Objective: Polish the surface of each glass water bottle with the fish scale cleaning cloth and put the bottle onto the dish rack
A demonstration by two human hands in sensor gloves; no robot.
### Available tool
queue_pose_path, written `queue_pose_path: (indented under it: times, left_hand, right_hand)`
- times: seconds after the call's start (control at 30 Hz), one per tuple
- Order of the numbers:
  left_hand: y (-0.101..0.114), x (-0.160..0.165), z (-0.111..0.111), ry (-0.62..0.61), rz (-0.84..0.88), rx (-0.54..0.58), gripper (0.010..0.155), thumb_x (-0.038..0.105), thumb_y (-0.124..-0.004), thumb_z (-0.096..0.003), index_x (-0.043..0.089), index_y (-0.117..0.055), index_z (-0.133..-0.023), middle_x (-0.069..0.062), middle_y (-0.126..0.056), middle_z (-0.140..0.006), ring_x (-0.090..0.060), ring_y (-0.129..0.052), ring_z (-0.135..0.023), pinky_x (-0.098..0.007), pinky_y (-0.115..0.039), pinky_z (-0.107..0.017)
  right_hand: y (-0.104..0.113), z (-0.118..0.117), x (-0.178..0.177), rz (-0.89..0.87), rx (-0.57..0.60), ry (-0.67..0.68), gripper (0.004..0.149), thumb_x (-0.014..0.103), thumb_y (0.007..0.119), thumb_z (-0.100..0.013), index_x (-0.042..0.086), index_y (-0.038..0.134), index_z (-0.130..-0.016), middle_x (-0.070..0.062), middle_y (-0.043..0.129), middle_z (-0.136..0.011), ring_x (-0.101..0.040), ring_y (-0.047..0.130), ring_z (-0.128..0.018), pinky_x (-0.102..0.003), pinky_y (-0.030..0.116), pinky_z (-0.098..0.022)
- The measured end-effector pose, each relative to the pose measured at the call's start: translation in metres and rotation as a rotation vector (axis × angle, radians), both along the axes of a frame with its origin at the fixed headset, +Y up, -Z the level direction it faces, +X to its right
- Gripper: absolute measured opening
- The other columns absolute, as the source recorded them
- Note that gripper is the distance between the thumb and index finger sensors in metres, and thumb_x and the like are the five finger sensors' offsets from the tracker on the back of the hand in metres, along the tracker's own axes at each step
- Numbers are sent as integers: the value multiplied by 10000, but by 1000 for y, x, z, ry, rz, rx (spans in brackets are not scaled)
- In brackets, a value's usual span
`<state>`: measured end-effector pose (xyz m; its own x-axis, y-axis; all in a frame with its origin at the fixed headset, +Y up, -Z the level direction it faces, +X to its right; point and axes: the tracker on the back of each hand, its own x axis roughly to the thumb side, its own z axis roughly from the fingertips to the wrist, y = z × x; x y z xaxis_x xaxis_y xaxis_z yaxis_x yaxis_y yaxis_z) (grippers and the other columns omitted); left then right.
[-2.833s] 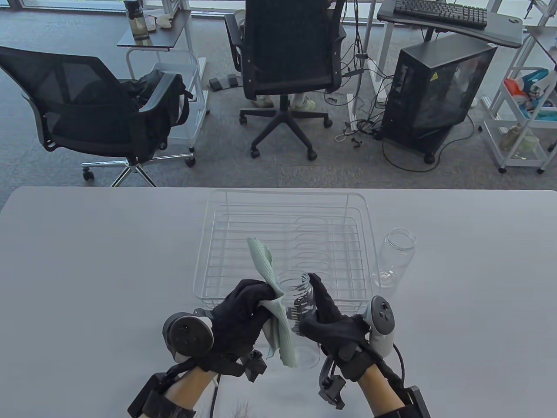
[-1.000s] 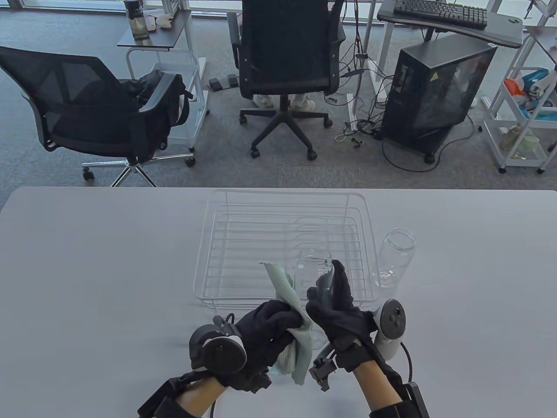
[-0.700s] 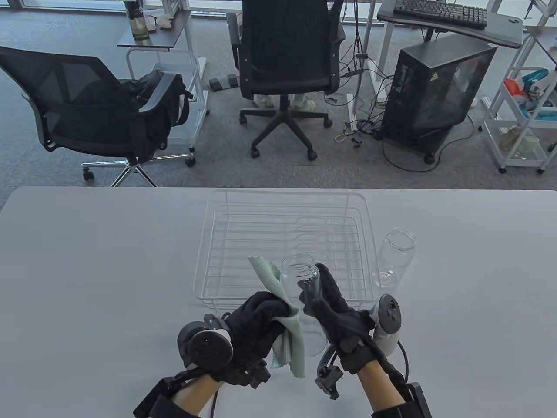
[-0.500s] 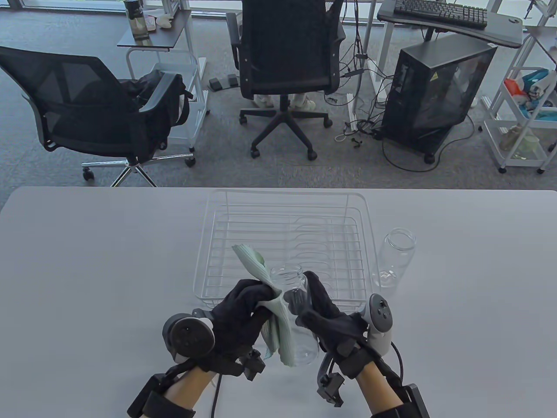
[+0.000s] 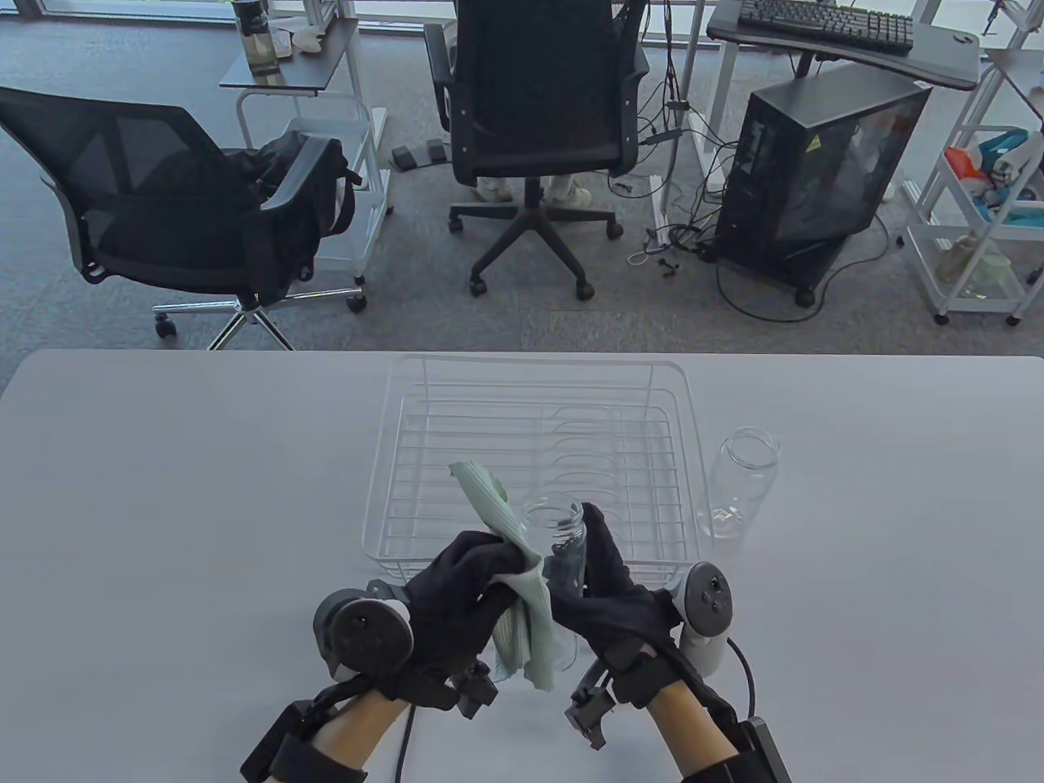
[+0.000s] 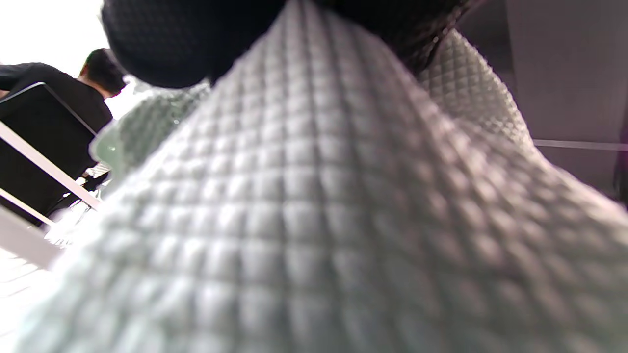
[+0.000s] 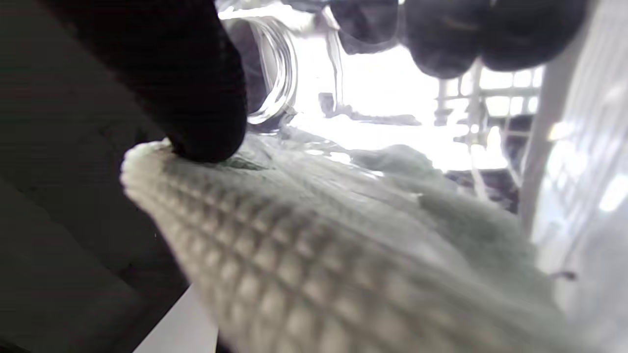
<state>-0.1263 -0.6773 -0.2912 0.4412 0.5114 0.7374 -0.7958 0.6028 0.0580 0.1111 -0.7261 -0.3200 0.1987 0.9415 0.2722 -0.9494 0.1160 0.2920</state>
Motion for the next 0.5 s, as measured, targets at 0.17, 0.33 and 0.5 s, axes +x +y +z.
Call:
queue_pose_path:
  times: [0.17, 0.33, 0.5]
  left_hand:
    - [-6, 17, 9, -38, -83, 42, 407, 351, -819, -550, 328, -702, -939, -75, -793, -889, -205, -946, -622, -425, -864, -460]
    - [-5, 14, 9, -21, -40, 39, 409, 364, -809, -554, 335, -684, -943, -58, -786, -885, -195, -936, -631, -426, -857, -470]
    - [0, -1, 2, 15, 58, -1, 411, 355, -797, -558, 331, -667, -948, -67, -777, -908, -212, -929, -654, -435, -852, -486]
  right_hand:
    - [5, -1, 15, 21, 22, -61, 1028, 581, 874, -435, 38, 297, -1091, -189, 347, -1013, -441, 585, -773, -582, 632, -566]
    - [7, -1, 12, 19, 21, 36, 938, 601, 750, -507, 58, 280, -1109, -225, 322, -1052, -454, 541, -813, -573, 586, -596]
    - [2, -2, 6, -29, -44, 224, 840, 548, 699, -566, 137, 237, -1134, -287, 444, -1096, -544, 490, -865, -606, 529, -620]
